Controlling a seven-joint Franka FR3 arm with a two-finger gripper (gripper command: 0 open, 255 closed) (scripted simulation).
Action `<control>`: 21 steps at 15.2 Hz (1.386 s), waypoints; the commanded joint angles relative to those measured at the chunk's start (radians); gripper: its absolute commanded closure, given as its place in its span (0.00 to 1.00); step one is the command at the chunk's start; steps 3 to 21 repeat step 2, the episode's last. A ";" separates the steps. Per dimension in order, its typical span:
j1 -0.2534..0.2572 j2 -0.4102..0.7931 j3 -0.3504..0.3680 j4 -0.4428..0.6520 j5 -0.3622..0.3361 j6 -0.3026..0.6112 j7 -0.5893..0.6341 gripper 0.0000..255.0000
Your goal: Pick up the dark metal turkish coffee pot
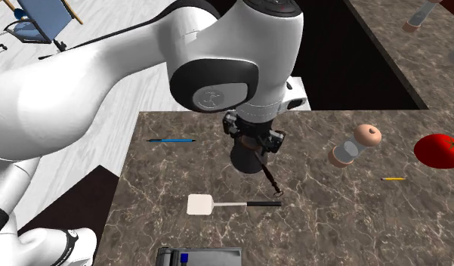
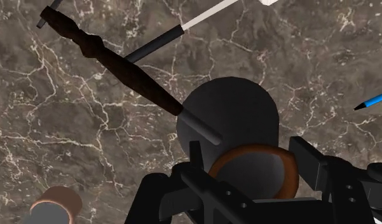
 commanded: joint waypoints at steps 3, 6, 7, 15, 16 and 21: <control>-0.006 0.006 0.000 0.030 0.003 -0.022 0.000 1.00; -0.006 0.006 0.000 0.030 0.003 -0.022 0.000 1.00; -0.006 0.006 0.000 0.030 0.003 -0.022 0.000 1.00; -0.006 0.006 0.000 0.030 0.003 -0.022 0.000 1.00; -0.006 0.006 0.000 0.030 0.003 -0.022 0.000 1.00; -0.006 0.006 0.000 0.030 0.003 -0.022 0.000 1.00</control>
